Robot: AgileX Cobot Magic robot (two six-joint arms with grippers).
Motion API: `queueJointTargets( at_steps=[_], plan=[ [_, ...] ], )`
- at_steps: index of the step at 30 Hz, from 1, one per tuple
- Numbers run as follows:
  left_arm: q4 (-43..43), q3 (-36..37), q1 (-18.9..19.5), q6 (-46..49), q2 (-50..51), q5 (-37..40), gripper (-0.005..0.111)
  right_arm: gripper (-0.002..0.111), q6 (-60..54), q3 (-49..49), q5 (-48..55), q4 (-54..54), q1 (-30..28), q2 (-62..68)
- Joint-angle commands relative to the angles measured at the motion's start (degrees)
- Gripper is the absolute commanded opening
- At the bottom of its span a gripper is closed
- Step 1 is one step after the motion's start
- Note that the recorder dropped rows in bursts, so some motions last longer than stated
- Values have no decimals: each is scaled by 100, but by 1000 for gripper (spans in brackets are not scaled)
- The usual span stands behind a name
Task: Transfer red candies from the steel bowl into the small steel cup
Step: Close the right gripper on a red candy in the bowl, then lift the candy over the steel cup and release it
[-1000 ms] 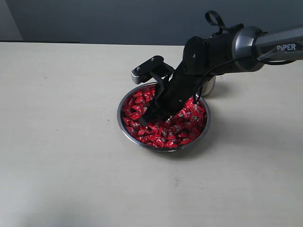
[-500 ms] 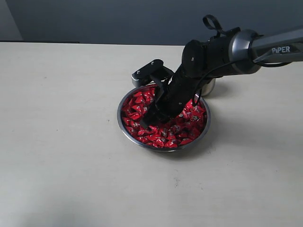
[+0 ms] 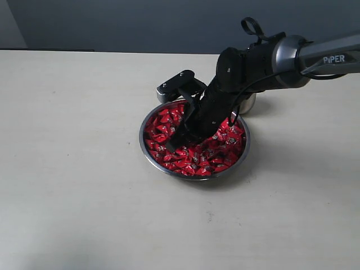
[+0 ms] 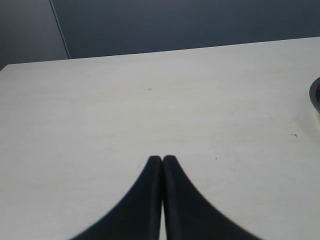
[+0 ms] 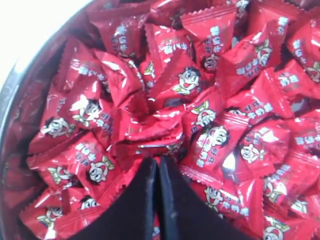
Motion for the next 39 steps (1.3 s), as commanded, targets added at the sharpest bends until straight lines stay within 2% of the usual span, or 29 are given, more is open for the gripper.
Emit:
queueJointTargets(
  at_steps=[1,11,15,18,20,27,39],
  plan=[
    [13,11,-1,-11,-27,-48,0,0,8,-12,-59,-38,6,-91],
    [13,11,-1,-11,-27,-48,0,0,304,-12,-191,-534,6,-523],
    [13,11,-1,-11,-27,-48,0,0,1726,-12,-305,-1940,-7,-703],
    [13,11,-1,-11,-27,-48,0,0,3011,-12,-435,-3052,-192,-906],
    [13,11,-1,-11,-27,-48,0,0,3560,-12,-550,-3379,-411,-1024],
    [13,11,-1,-11,-27,-48,0,0,3731,-189,-670,-2865,-1340,-1130],
    [13,11,-1,-11,-27,-48,0,0,3604,-1341,31,-2865,-1426,-357]
  ],
)
